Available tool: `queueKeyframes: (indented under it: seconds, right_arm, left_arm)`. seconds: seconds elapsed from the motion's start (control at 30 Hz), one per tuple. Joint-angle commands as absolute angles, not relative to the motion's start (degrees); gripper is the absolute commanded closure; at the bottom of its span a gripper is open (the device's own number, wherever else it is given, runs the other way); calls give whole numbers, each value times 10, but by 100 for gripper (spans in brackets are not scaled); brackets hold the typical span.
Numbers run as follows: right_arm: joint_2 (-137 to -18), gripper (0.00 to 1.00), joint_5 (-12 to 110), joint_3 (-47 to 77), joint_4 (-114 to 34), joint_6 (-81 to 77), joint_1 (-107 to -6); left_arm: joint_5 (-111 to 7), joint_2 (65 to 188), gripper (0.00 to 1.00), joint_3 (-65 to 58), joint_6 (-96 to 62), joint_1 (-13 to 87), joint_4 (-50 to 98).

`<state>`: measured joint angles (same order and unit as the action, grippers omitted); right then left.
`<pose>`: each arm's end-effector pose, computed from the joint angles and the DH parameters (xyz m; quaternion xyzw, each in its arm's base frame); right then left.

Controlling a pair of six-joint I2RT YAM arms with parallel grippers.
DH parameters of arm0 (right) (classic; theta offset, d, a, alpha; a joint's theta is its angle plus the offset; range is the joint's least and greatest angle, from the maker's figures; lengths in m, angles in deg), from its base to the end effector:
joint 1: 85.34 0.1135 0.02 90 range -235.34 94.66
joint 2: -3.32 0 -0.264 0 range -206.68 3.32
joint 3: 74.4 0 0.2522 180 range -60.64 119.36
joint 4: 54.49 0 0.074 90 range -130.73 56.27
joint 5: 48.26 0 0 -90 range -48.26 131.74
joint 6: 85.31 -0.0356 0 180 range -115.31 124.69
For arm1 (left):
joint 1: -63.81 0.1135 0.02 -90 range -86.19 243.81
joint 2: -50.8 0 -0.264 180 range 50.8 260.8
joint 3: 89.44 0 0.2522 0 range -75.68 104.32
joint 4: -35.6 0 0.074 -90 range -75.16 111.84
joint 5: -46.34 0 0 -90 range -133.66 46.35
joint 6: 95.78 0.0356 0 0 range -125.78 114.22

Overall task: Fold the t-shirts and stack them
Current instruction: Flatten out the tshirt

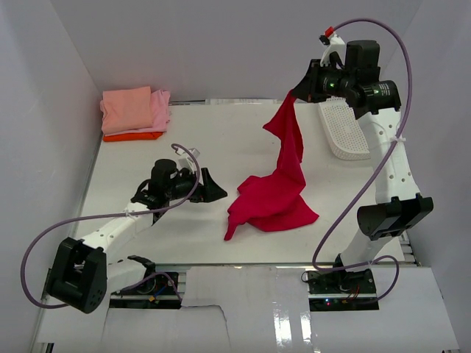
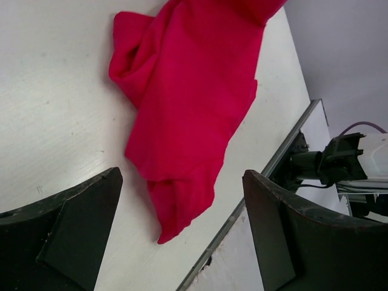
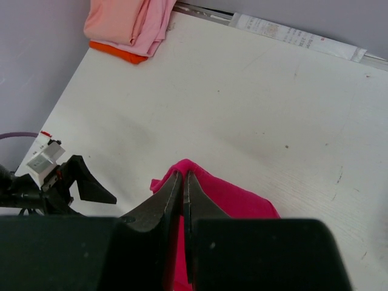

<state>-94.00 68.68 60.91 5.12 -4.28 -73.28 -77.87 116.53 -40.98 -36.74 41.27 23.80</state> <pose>0.3396 0.0890 0.4916 -0.1525 0.8006 0.2892 0.5021 0.2165 -0.1115 0.2290 0.0882 0.8325 -0.4445 0.3186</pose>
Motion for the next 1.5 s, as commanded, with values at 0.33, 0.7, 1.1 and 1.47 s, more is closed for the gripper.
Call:
queueKeyframes:
  seconds: [0.33, 0.7, 1.1, 1.47]
  right_arm:
    - [-949, 92, 696, 631, 49, -42, -737]
    - [-943, 92, 695, 610, 47, -35, -737]
    - [-949, 92, 659, 602, 56, -46, -742]
    - [-921, 92, 583, 533, 51, -65, -789]
  left_arm:
    - [-739, 1270, 7, -455, -374, 334, 305]
    - [-756, 1331, 37, -399, -377, 304, 320]
    - [-750, 1373, 100, -344, -380, 276, 321]
    - [-513, 1252, 100, -117, -307, 332, -56]
